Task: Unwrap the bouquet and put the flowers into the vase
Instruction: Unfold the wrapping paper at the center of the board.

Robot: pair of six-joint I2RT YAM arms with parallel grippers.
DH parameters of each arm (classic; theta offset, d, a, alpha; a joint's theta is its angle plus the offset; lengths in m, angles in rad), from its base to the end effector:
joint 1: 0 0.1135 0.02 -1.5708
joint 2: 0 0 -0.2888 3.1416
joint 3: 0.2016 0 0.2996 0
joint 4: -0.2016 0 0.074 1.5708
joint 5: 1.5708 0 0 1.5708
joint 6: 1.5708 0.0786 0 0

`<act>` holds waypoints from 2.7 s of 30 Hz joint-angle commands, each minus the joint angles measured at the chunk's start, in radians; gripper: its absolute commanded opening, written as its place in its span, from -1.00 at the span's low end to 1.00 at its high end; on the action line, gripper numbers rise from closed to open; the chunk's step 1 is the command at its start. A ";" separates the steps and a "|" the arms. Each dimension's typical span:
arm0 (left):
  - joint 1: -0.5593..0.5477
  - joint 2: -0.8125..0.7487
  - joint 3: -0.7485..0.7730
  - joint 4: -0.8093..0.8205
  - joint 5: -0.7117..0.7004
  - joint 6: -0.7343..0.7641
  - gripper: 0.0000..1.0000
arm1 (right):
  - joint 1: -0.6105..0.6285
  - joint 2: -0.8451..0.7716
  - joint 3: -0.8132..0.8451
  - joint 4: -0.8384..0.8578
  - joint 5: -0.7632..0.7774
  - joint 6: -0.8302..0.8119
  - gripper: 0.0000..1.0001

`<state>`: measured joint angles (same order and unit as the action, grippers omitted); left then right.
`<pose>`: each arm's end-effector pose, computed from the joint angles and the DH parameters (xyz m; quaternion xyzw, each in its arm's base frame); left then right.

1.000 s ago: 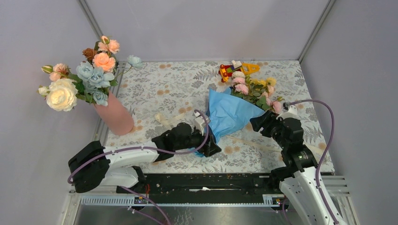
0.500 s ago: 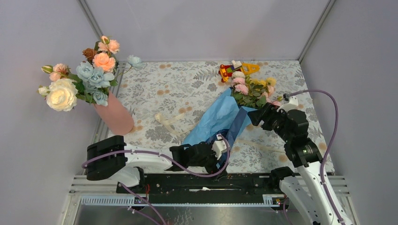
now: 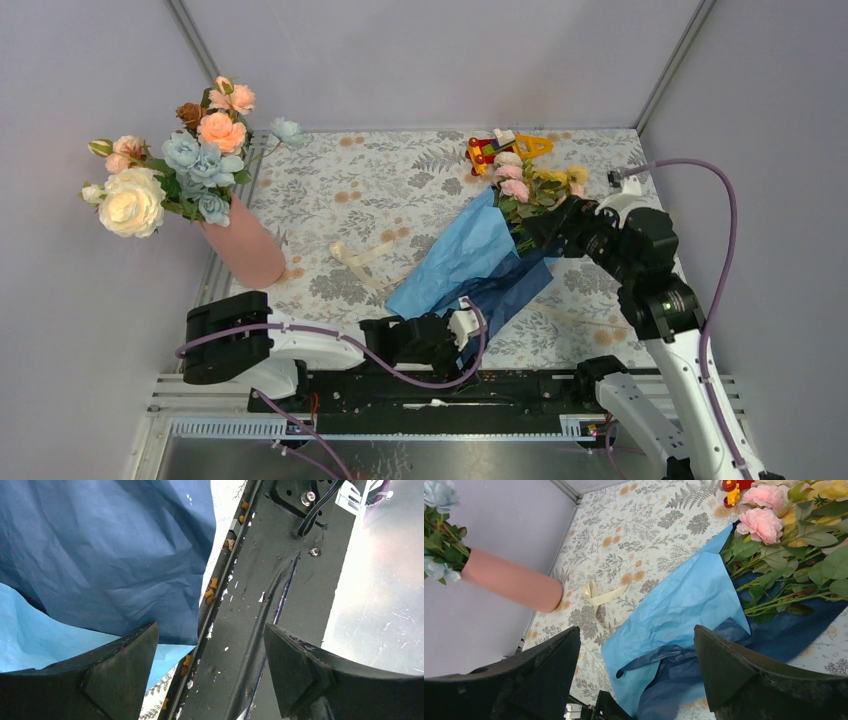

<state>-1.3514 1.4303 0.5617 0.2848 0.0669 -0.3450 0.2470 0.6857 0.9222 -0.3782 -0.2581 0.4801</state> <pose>0.0693 -0.3351 0.1301 0.4383 0.7634 -0.3746 0.2910 0.2048 0.0723 0.4023 0.0034 0.7538 0.3219 0.5728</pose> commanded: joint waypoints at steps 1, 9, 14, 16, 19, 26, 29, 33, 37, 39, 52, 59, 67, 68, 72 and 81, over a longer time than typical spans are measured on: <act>-0.008 -0.004 -0.023 0.093 0.015 -0.022 0.70 | 0.012 0.112 0.105 -0.088 -0.051 -0.077 0.80; -0.011 -0.027 -0.052 0.118 0.016 -0.051 0.70 | 0.156 0.335 0.117 -0.120 0.040 -0.085 0.56; -0.011 -0.065 -0.067 0.123 -0.014 -0.072 0.71 | 0.234 0.436 0.046 -0.073 0.112 -0.030 0.30; -0.011 -0.091 -0.069 0.119 -0.042 -0.084 0.72 | 0.255 0.460 0.002 -0.044 0.112 -0.005 0.26; -0.009 -0.136 -0.063 0.106 -0.063 -0.094 0.76 | 0.285 0.486 -0.067 -0.006 0.105 0.033 0.22; 0.010 -0.261 -0.010 0.046 -0.132 -0.108 0.84 | 0.304 0.502 -0.220 0.079 0.103 0.093 0.19; 0.038 -0.313 -0.009 0.063 -0.126 -0.135 0.88 | 0.306 0.501 -0.262 0.111 0.103 0.105 0.18; 0.144 -0.323 -0.010 0.071 -0.098 -0.222 0.90 | 0.307 0.519 -0.307 0.157 0.099 0.126 0.16; 0.257 -0.229 0.017 0.074 -0.053 -0.309 0.90 | 0.310 0.536 -0.348 0.193 0.090 0.145 0.14; 0.271 -0.177 0.032 0.111 -0.038 -0.317 0.90 | 0.312 0.533 -0.363 0.203 0.088 0.152 0.13; 0.344 0.190 0.129 0.327 -0.005 -0.445 0.86 | 0.317 0.484 -0.466 0.244 0.083 0.196 0.11; 0.345 0.261 0.152 0.359 -0.023 -0.448 0.84 | 0.319 0.474 -0.498 0.241 0.092 0.199 0.10; 0.390 0.306 0.138 0.330 -0.094 -0.496 0.84 | 0.321 0.435 -0.514 0.168 0.132 0.221 0.12; 0.399 0.313 0.133 0.339 -0.091 -0.505 0.84 | 0.320 0.439 -0.513 0.155 0.134 0.223 0.12; 0.415 0.327 0.129 0.349 -0.101 -0.510 0.84 | 0.320 0.442 -0.526 0.111 0.112 0.250 0.14; 0.438 0.323 0.123 0.345 -0.092 -0.488 0.84 | 0.320 0.350 -0.529 -0.111 0.088 0.295 0.38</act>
<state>-0.9295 1.7496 0.6876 0.5789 0.0006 -0.8467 0.5568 1.0721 0.4175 -0.2729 -0.1741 0.7525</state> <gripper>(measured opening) 0.922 0.668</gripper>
